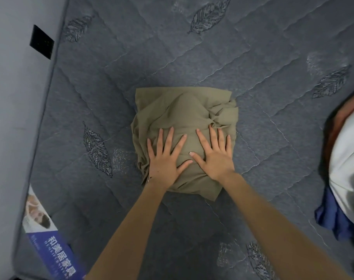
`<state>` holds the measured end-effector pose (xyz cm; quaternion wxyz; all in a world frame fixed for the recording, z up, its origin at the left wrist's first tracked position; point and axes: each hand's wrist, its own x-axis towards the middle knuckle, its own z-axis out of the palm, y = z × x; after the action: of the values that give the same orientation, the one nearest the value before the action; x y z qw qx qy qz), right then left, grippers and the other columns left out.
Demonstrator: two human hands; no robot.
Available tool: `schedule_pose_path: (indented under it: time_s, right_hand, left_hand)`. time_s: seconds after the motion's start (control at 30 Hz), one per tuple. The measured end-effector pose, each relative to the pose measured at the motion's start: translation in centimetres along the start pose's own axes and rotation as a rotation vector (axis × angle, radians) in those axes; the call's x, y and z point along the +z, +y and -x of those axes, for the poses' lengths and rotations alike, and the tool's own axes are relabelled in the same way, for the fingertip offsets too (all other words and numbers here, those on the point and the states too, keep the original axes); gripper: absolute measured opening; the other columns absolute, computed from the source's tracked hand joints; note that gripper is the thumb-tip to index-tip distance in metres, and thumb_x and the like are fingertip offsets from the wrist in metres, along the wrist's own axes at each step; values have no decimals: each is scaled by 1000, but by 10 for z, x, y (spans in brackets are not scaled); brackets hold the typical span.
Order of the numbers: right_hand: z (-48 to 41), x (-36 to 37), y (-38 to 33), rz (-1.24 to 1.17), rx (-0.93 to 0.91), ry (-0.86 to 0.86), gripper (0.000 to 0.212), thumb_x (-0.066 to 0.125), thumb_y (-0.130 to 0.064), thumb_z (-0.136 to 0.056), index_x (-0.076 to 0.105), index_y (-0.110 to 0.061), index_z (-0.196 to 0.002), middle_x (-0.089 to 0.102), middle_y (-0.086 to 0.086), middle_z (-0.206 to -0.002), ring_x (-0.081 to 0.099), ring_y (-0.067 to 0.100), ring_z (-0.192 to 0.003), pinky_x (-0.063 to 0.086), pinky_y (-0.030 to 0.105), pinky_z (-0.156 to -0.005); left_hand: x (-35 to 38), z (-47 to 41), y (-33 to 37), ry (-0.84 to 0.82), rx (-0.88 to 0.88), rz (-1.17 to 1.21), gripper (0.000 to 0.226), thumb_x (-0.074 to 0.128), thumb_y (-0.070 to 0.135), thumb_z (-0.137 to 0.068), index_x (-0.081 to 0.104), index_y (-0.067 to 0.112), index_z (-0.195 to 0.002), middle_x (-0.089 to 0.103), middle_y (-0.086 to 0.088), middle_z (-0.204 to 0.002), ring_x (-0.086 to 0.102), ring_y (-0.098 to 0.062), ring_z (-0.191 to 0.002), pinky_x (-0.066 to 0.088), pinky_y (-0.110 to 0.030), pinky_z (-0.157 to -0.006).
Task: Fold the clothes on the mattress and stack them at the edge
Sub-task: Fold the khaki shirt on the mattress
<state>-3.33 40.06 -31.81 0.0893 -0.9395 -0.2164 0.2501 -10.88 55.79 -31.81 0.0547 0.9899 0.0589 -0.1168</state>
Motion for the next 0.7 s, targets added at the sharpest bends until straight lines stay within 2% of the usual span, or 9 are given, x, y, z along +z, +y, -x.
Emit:
schedule_pose_path:
  time_s: [0.07, 0.13, 0.17, 0.23, 0.37, 0.43, 0.53, 0.6, 0.7]
  right_hand:
    - [0, -7, -3, -61, -24, 114, 67, 42, -60, -93, 20, -35, -151, 20, 12, -157, 13, 32, -145, 2, 49, -117]
    - [-2, -19, -6, -145, -48, 372, 55, 58, -52, -89, 53, -22, -135, 47, 16, -134, 42, 34, -124, 24, 46, -105]
    - [-6, -28, -7, -178, -36, 490, 54, 64, -50, -85, 58, -18, -128, 51, 15, -124, 45, 33, -115, 28, 43, -99]
    - [-23, -51, -9, -223, 9, 586, 67, 71, -53, -78, 54, -17, -132, 48, 16, -129, 41, 33, -119, 27, 43, -100]
    - [-70, -88, -8, -204, 45, 268, 110, 71, -65, -68, 10, -31, -153, 8, 8, -161, -1, 31, -148, -4, 52, -116]
    - [-82, -95, 0, -202, 53, 74, 115, 69, -68, -68, 0, -35, -153, 9, 3, -161, -1, 27, -149, -2, 52, -117]
    - [-76, -90, 15, -131, 78, -32, 108, 65, -72, -69, 8, -34, -153, 31, 1, -152, 20, 27, -141, 18, 48, -112]
    - [-67, -89, 20, -95, 95, -38, 103, 66, -72, -68, 20, -33, -151, 41, 2, -146, 30, 29, -134, 24, 46, -108]
    - [-53, -89, 32, -164, 164, -97, 84, 74, -61, -68, 43, -27, -138, 56, 6, -131, 47, 32, -123, 37, 43, -100]
  left_hand:
    - [6, -4, -6, -29, -14, 22, 78, 29, 75, -84, 25, 34, -150, 20, -9, -158, 18, -38, -144, 14, -66, -110]
    - [8, -3, -10, -24, -14, 27, 79, 30, 76, -83, 25, 33, -150, 20, -9, -159, 16, -38, -145, 12, -66, -111]
    - [6, 1, -11, -9, -26, 31, 80, 31, 76, -84, 24, 33, -151, 19, -10, -159, 15, -38, -145, 10, -65, -111]
    - [1, 12, -15, 33, -118, 48, 82, 33, 75, -83, 24, 31, -151, 18, -12, -159, 14, -38, -146, 4, -61, -113]
    - [-8, 44, -24, 81, -578, 382, 98, 46, 75, -81, 14, 17, -153, 15, -14, -159, 9, -33, -147, -2, -53, -117]
    - [-7, 56, -28, 35, -780, 555, 98, 56, 66, -79, 20, 8, -150, 18, -16, -157, 11, -32, -146, 5, -54, -118]
    - [-7, 68, -30, 8, -700, 570, 64, 66, 40, -86, 49, -4, -129, 23, -22, -154, 18, -35, -144, 14, -47, -118]
    - [-11, 66, -27, 27, -645, 662, 48, 66, 25, -89, 55, -7, -122, 36, -24, -146, 30, -37, -137, 24, -45, -115]
    - [-22, 57, -18, 135, -610, 905, 17, 60, 12, -93, 58, 0, -104, 62, -15, -108, 56, -25, -104, 45, -43, -93]
